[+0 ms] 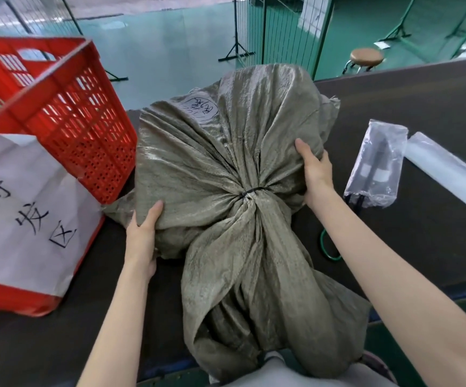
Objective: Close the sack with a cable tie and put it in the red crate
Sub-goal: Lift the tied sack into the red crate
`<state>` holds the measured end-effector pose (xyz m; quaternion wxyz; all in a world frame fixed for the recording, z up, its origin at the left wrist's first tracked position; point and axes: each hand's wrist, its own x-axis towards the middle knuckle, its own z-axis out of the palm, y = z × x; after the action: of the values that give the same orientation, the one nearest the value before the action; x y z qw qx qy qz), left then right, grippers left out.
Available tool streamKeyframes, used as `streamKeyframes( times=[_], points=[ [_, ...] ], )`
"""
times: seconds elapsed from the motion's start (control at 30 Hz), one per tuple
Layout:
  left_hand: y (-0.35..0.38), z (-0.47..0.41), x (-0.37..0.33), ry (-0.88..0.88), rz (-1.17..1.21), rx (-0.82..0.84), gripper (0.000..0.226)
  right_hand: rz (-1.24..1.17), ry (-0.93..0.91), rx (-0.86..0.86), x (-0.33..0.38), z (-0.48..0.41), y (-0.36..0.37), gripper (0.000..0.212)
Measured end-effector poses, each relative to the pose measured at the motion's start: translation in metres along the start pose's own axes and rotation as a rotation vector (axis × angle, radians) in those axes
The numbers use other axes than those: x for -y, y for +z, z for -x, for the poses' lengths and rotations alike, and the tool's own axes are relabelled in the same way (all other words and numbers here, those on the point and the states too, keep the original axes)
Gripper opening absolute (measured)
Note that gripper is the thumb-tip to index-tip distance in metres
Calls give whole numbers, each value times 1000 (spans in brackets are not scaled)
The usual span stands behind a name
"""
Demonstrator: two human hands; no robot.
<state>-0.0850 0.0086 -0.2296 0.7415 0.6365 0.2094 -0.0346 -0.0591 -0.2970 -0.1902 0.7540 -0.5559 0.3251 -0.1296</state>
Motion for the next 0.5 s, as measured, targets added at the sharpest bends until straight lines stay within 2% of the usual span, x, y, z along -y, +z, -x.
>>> streamKeyframes(
  times=[0.07,0.17,0.2,0.3,0.4,0.5],
  points=[
    [1,2,0,39,18,-7,49,-27,-9,-7,-1,0,-2,81],
    [0,7,0,101,-2,7,48,-81,-12,1,-2,4,-8,65],
    [-1,8,0,125,-13,18,47,-102,-10,8,-2,6,-10,67],
    [-4,13,-2,199,-51,40,53,-170,-9,33,0,12,-15,103],
    [-6,18,-3,252,-43,43,55,-225,-48,59,2,18,-21,102],
    [-7,26,-5,310,-36,46,39,-282,-76,70,6,27,-27,94]
  ],
)
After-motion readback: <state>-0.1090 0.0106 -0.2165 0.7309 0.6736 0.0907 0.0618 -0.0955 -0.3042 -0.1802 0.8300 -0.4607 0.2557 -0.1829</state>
